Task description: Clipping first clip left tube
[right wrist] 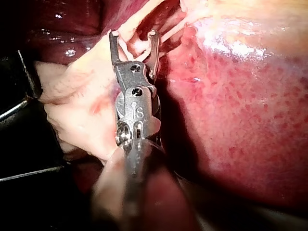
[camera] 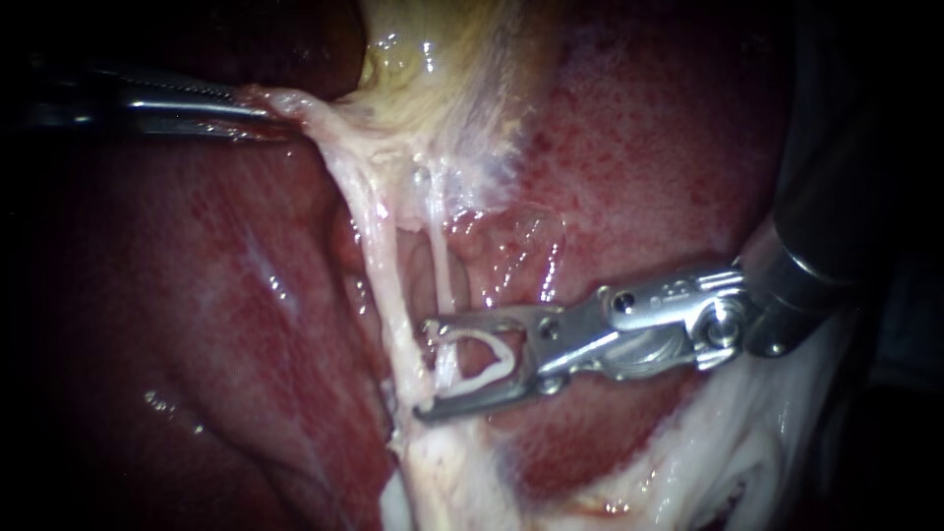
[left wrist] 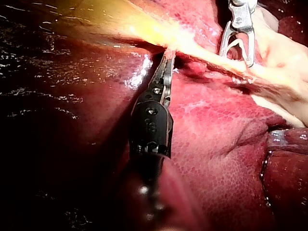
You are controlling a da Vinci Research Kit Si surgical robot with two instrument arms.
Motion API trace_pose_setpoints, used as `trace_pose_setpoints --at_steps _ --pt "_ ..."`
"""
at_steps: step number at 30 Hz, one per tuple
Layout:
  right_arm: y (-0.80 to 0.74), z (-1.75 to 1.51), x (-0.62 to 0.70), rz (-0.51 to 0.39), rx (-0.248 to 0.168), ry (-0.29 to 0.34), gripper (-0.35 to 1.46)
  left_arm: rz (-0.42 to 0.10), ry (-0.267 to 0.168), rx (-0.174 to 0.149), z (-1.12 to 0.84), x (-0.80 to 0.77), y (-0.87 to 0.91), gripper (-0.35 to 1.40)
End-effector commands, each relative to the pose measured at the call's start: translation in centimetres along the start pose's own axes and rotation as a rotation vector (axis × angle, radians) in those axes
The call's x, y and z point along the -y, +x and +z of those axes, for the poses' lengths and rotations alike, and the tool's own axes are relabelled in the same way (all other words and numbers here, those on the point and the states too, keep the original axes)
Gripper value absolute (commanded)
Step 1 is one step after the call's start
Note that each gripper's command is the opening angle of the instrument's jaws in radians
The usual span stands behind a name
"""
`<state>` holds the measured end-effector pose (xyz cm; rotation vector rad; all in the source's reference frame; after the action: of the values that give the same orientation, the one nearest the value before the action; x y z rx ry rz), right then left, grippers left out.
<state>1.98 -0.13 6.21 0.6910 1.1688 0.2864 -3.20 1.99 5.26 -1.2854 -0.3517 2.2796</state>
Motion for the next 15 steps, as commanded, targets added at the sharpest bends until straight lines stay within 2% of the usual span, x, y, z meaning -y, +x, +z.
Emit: trace_pose_setpoints --at_steps 1,4,11,15 --pt "0.02 0.03 0.01 0.001 -0.005 0.007 0.50 0.000 0.000 0.000 0.00 0.00 0.00 -0.35" --pt "0.09 0.15 0.02 0.001 -0.012 0.035 0.50 0.000 0.000 0.000 0.01 0.00 0.00 -0.35" --pt "0.17 0.33 0.02 -0.001 -0.030 0.041 0.50 0.000 0.001 0.000 0.02 0.00 0.01 -0.35" --pt "0.20 0.34 0.09 0.015 -0.055 0.050 0.50 0.000 0.001 0.000 0.02 0.00 0.01 -0.35"
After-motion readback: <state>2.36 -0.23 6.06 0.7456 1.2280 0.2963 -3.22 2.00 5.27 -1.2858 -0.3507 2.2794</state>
